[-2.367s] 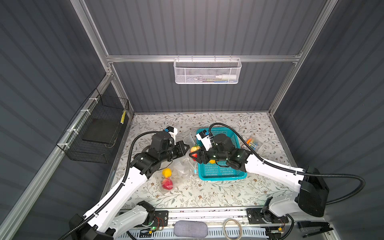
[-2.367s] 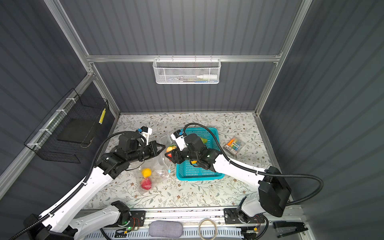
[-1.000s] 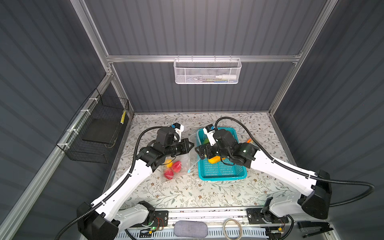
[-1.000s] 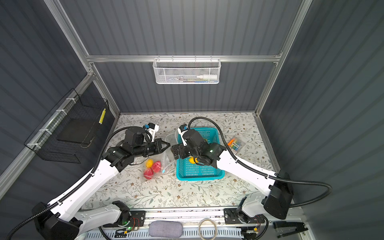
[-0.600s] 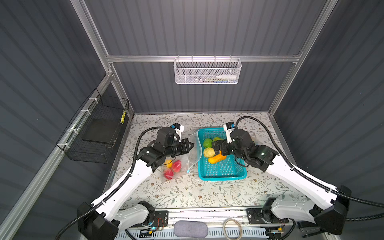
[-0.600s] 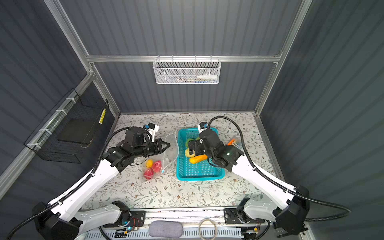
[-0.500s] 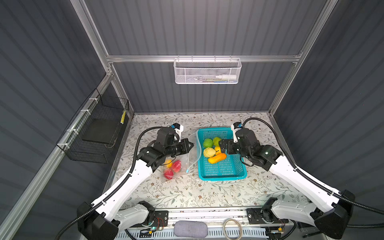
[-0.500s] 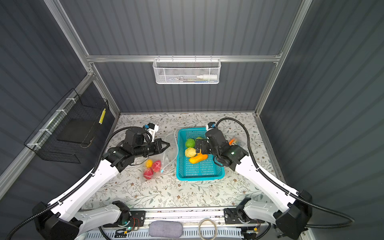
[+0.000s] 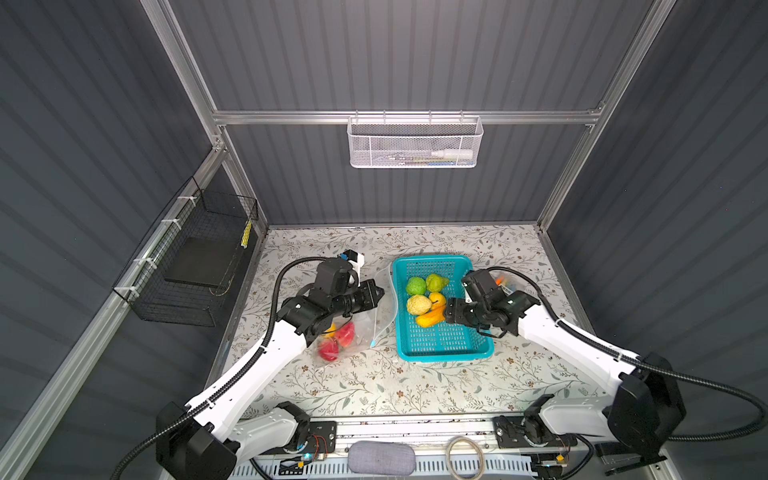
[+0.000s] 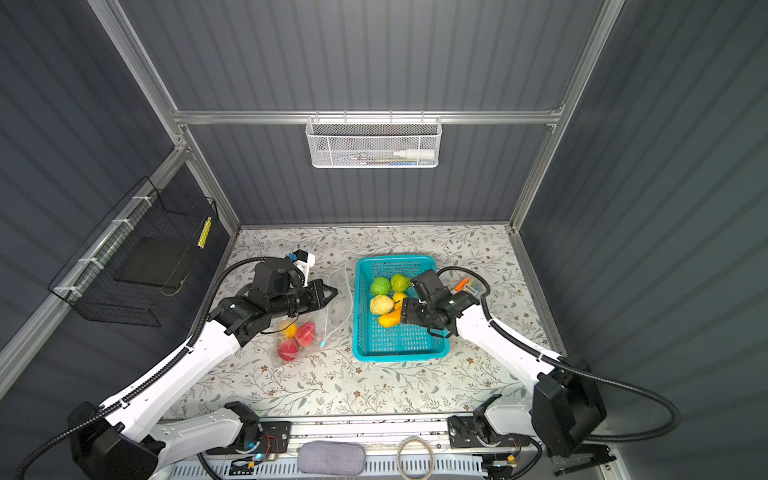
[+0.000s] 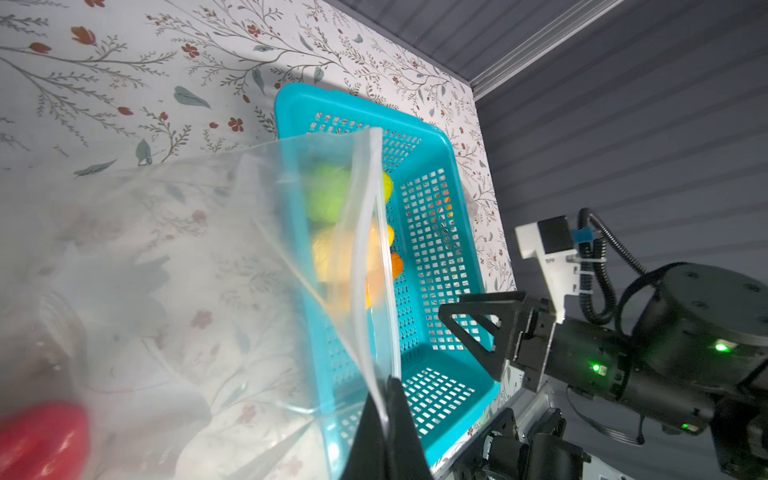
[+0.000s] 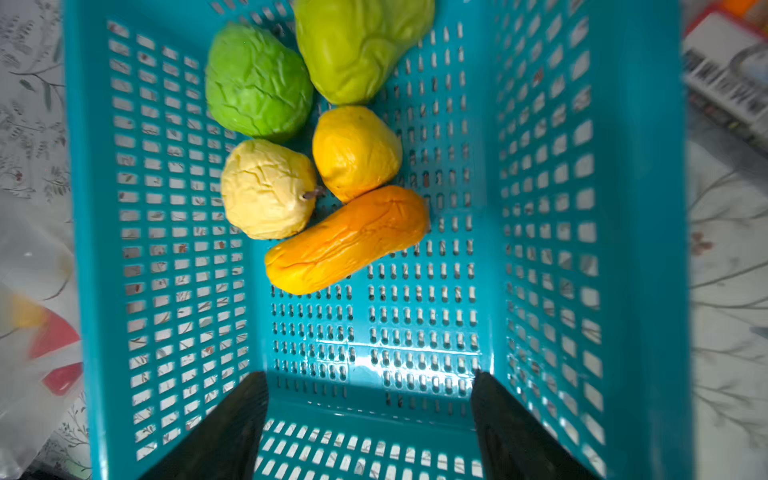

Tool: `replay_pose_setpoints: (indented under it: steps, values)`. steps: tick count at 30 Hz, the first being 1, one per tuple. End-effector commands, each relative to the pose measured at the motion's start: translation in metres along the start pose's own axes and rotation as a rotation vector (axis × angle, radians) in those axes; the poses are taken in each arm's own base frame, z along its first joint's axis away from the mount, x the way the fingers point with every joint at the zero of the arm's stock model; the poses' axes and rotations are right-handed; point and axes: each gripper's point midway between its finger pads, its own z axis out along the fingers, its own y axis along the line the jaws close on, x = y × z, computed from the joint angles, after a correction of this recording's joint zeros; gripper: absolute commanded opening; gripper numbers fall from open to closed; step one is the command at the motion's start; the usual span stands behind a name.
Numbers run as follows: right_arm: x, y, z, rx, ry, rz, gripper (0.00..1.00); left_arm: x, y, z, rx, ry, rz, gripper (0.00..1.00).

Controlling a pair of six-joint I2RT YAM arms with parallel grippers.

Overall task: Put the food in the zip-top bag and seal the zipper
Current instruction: 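Move the right gripper over the orange elongated fruit in the basket, then lower the right gripper and grasp the orange elongated fruit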

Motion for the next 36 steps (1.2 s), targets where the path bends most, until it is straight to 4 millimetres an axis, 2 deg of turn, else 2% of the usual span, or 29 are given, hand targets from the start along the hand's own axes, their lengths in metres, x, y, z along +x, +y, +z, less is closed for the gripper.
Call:
replay_pose_setpoints:
  steps: [1,6,10,15,20,26,32,36]
  values:
    - [-0.004,0.013,0.012,-0.052,0.0,0.119,0.76,-0.004,0.001,0.002,-0.003,-0.029,-0.015,0.0]
    - [-0.007,0.013,0.032,-0.017,0.017,0.178,0.74,-0.01,-0.007,0.009,-0.004,0.005,0.011,0.0]
    - [-0.009,0.007,0.043,0.018,0.008,0.204,0.75,-0.012,-0.012,0.005,0.015,-0.005,0.016,0.0]
    - [-0.015,0.007,0.053,0.041,-0.001,0.218,0.8,-0.011,-0.007,-0.003,0.016,-0.052,0.015,0.0]
    - [-0.013,0.007,0.063,0.052,0.022,0.272,0.78,-0.008,-0.004,-0.002,0.004,-0.035,0.008,0.0]
    - [-0.026,0.014,0.07,0.036,-0.024,0.269,0.78,-0.006,-0.003,0.006,0.001,-0.015,0.026,0.0]
    - [-0.016,0.007,0.08,0.104,0.006,0.17,0.76,-0.003,0.0,0.01,0.011,-0.016,0.018,0.0]
    - [-0.003,-0.001,0.086,0.15,0.056,0.098,0.68,0.0,0.003,0.008,0.002,-0.013,0.02,0.0]
